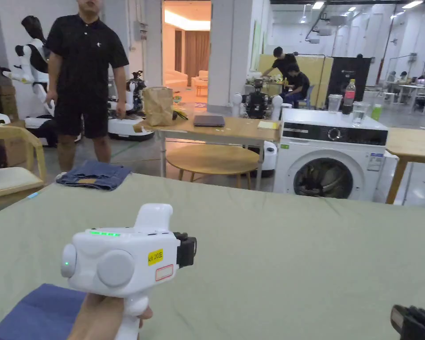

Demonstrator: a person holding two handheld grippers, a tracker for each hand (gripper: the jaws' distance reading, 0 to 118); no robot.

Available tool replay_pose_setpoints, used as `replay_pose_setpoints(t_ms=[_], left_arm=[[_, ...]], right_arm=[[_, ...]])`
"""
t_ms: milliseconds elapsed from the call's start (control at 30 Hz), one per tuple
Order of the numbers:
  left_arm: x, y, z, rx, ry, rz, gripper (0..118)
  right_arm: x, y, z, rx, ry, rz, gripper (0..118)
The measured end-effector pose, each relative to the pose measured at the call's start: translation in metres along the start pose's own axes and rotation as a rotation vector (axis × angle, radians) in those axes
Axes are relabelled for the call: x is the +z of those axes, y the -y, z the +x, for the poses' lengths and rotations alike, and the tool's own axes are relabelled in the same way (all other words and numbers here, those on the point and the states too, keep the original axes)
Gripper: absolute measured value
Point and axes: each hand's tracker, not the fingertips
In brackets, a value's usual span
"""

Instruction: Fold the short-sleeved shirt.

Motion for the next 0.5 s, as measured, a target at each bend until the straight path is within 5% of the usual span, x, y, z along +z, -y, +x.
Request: replay_pose_setpoints(t_ms=[233,500], left_arm=[[-0.022,0.01,0.095,-0.113,-0.189,0.194,0],[-0.008,0.001,0.126,-0.264,-0.267,0.329,0]], right_arm=[[0.008,-0.018,-0.015,0.179,0.245,0.27,1],[0.011,-0.029,-0.017,0.194,0.243,0.32,1]])
